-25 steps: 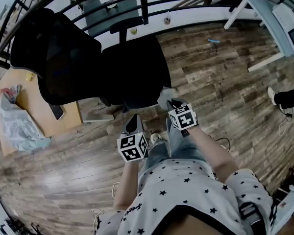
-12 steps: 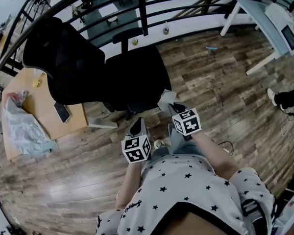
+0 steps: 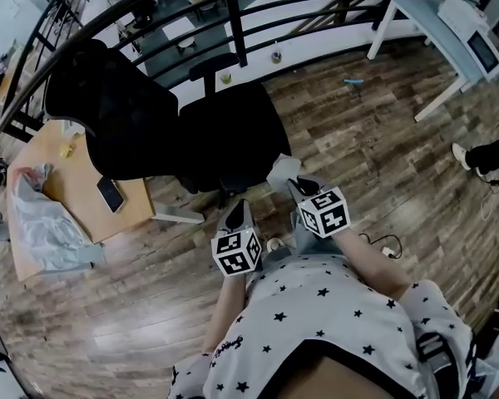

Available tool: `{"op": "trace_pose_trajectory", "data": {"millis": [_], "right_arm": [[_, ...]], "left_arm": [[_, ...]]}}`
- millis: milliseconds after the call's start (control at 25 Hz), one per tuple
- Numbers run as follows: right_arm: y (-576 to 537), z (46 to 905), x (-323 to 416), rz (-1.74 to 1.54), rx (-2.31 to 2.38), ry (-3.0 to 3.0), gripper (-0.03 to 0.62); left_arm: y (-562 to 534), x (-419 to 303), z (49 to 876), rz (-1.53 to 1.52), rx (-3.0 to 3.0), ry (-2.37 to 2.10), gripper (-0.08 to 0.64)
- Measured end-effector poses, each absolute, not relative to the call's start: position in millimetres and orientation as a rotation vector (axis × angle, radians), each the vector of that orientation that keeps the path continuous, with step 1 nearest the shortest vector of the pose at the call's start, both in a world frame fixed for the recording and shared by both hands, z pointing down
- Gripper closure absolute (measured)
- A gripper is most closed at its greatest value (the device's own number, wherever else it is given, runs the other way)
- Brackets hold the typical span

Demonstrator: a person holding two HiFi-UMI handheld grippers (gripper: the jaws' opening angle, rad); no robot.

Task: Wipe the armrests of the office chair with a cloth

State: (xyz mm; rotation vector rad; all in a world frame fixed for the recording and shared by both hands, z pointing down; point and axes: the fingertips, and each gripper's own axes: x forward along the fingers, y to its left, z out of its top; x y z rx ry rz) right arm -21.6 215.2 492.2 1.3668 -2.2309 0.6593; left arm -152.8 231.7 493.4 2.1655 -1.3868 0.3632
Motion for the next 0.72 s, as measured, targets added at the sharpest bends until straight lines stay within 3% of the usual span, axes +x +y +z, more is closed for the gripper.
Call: {"op": "trace_pose_trajectory", "data": {"millis": [720], "right_arm": [[189.0,477.1,14.8,0.686,1.307,-2.340,0.565]], "left_arm": [[194.5,-113.1,501.3,0.362,2.115,-1.425,0.555]]}}
